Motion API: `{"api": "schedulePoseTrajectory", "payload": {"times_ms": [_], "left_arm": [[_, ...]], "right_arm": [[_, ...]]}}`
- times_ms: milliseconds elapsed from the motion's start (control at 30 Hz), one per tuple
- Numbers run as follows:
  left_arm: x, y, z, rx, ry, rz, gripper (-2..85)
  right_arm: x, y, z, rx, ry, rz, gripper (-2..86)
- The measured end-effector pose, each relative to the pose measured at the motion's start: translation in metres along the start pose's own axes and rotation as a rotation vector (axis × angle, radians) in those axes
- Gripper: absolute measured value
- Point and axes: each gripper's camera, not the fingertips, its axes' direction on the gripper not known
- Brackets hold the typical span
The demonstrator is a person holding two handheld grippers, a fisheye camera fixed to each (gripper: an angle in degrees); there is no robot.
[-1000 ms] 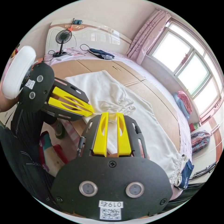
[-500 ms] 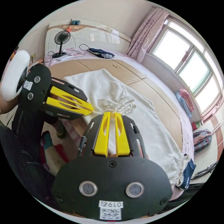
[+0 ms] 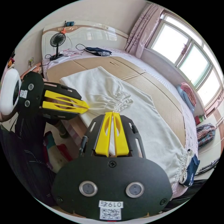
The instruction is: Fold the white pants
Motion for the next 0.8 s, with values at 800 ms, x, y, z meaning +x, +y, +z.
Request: {"api": "schedulePoseTrajectory", "payload": {"times_ms": [800], "left_arm": [[-0.133, 0.001, 0.148, 0.099, 0.367, -0.301, 0.8]], "right_arm": [[0.081, -0.099, -0.121, 0.089, -0.044, 0.007, -1.0]]}}
